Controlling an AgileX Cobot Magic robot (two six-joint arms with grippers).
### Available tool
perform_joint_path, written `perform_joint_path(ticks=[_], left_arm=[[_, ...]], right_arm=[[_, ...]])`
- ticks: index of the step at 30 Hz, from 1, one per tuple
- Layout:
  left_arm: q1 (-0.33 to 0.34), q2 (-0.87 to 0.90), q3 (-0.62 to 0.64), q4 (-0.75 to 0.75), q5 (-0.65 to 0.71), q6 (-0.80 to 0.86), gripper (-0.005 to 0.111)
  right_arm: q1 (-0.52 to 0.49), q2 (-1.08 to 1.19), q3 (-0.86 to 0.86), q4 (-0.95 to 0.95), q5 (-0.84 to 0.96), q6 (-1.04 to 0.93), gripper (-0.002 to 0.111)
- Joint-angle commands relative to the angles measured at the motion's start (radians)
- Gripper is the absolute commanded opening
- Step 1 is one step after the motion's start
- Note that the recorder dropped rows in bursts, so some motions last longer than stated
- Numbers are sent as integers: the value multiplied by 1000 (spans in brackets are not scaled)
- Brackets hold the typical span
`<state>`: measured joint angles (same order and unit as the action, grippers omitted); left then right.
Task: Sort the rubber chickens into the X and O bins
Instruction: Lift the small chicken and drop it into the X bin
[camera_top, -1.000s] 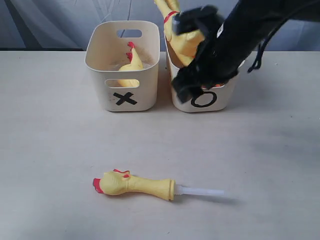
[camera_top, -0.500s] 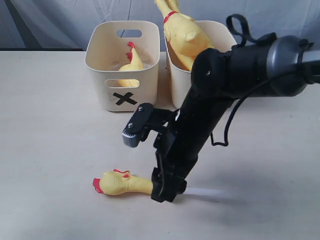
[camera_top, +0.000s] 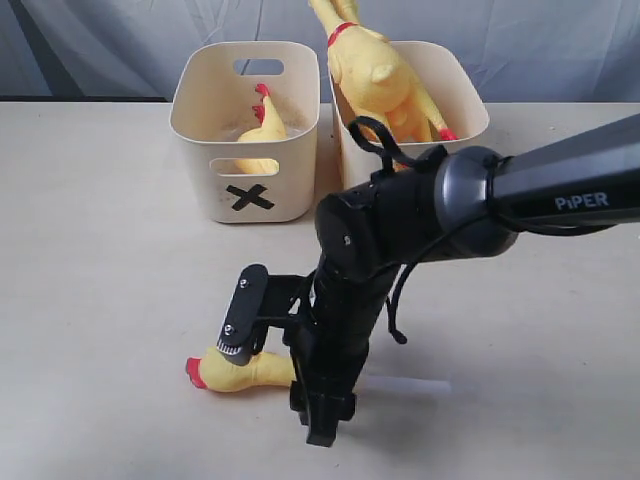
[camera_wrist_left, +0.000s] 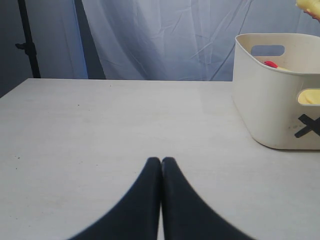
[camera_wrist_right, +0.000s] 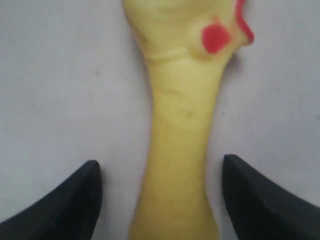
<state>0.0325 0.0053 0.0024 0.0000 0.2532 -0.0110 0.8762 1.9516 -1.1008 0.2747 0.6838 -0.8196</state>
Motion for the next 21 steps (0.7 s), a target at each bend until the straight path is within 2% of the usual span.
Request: perform_joint_path(ticks=[1,3,4,6,7,9,12,16,18,21], left_arm=[[-4,-5,-2,0,-13,-4,0],[-4,-5,-2,0,-13,-4,0],[-4,-5,-2,0,-13,-4,0],[-4,-5,-2,0,-13,-4,0],[-4,-5,-2,0,-13,-4,0],[-4,-5,-2,0,-13,-4,0],[-4,-5,-2,0,-13,-4,0],[-4,-5,-2,0,-13,-4,0],[-4,-5,-2,0,-13,-4,0],[-4,-5,-2,0,-13,-4,0]], right_arm=[[1,7,-1,-152,-14,127,65],[1,8,-1,-208,-17,169,63],[1,8,-1,-223,-6,169,55],[4,8,-1,-262,28,169,23],[4,1,-3,-300,53,167,0],[4,-9,-20,-355,73,169,4],[4,-53,-80,-406,115,223,-1],[4,-141,-220,-403,97,248,-1],[4,-178,-296,-400,33,292,-1],[-3,-214,-359,-398,-199,366,-1]])
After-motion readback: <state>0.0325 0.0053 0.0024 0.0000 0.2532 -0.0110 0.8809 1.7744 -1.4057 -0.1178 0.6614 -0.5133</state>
